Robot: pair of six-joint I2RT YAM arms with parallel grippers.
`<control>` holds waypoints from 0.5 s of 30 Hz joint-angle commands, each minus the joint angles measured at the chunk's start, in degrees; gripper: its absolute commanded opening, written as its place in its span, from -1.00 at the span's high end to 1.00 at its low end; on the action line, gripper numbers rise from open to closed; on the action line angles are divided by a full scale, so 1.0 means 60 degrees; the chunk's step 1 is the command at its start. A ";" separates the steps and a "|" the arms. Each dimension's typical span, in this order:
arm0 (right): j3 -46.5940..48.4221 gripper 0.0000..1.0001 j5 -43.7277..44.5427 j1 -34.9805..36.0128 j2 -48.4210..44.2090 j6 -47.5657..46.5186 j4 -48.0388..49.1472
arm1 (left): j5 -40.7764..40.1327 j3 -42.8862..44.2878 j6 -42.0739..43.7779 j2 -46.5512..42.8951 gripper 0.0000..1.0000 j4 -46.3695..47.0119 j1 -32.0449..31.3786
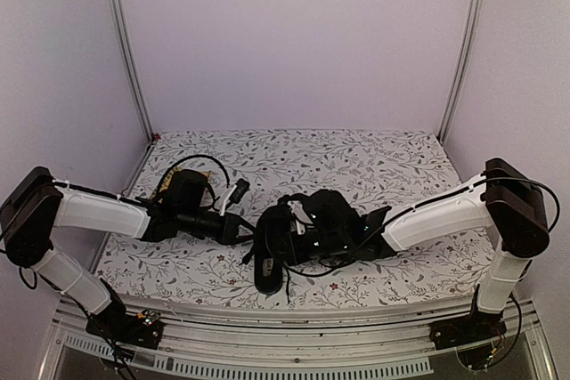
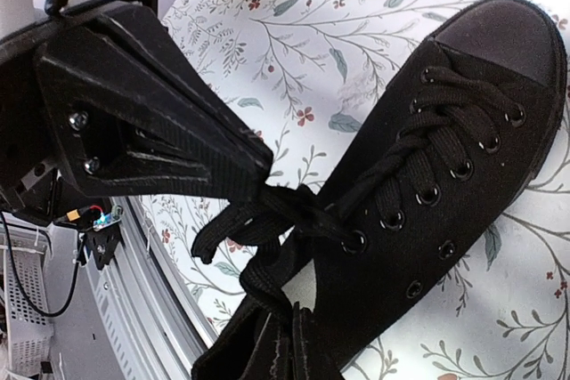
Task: Tie the shoes
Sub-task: Cross the half-tied shoelace with the shoelace loop.
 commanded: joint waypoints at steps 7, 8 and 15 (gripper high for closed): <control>0.1111 0.96 -0.0065 -0.0169 0.0523 -0.0283 0.0032 | 0.0069 0.0101 -0.0307 0.0055 1.00 0.0538 0.0292; 0.1166 0.96 -0.0114 -0.0173 0.0583 -0.0300 0.0056 | 0.0126 0.0079 -0.0335 0.0068 1.00 0.0591 0.0307; 0.1358 0.96 -0.0209 -0.0177 0.1067 -0.0361 0.0280 | 0.0518 -0.0086 -0.0592 0.0247 1.00 0.1005 0.0356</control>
